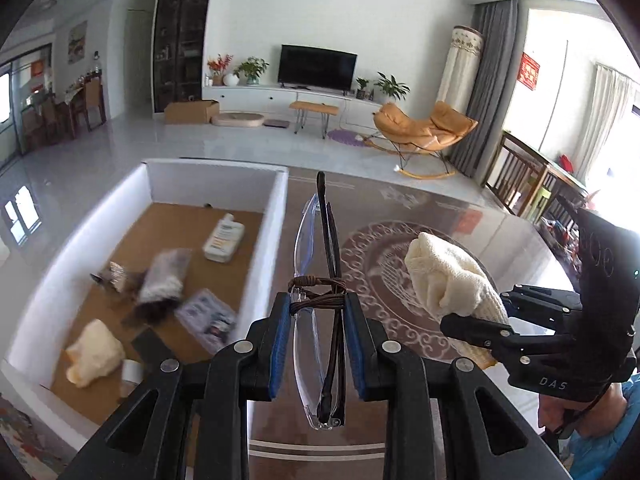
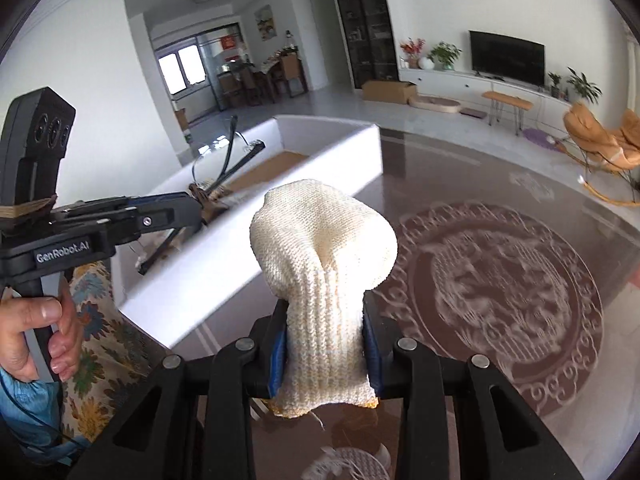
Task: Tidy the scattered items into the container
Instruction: 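Carry the sunglasses with the left tool and glove with the right tool into the box, then open both tools to release the sunglasses and glove in the box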
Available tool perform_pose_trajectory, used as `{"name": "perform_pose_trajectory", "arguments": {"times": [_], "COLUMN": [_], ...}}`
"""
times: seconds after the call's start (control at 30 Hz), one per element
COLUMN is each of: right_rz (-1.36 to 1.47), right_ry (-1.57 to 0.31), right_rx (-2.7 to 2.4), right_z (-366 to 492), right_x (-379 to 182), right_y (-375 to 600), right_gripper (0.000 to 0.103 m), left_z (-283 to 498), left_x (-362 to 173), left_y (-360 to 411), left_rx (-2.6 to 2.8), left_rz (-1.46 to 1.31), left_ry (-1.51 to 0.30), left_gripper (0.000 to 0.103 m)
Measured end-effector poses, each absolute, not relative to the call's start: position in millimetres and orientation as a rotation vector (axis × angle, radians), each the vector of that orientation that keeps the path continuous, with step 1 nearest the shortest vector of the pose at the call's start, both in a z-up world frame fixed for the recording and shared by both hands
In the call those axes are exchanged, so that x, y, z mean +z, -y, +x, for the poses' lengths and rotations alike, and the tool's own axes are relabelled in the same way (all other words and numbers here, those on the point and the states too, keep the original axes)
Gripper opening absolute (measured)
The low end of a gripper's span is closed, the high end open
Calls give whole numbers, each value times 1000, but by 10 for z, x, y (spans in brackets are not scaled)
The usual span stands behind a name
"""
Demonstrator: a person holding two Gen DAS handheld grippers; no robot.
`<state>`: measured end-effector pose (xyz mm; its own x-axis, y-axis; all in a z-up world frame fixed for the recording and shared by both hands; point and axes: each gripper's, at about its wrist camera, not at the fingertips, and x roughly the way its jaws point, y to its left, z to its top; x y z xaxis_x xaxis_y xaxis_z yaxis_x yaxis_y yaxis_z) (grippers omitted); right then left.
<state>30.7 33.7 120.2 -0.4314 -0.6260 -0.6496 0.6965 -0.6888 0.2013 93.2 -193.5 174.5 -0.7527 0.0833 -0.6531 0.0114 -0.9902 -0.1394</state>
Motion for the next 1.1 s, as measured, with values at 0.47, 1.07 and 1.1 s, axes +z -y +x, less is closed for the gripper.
{"name": "perform_pose_trajectory", "arguments": {"times": [0.47,1.07,1.1], "right_rz": [1075,1226,1228], "right_ry": [-342,-439,-449], "right_rx": [-1962,-1963,-1967], "right_z": [-550,-851,-849], "right_x": [1392,1333,1372], "right_y": [2319,2502,2479], "right_gripper": [37,50,50], "left_z": [216,305,317], "left_x": [1543,1629,1646], "left_y": [3786,3713,3707], "left_rx": [2941,3047,3049], "left_rz": [-1510,-1691,-1724], "left_ry": [368,550,591], "left_gripper": [29,103,103]}}
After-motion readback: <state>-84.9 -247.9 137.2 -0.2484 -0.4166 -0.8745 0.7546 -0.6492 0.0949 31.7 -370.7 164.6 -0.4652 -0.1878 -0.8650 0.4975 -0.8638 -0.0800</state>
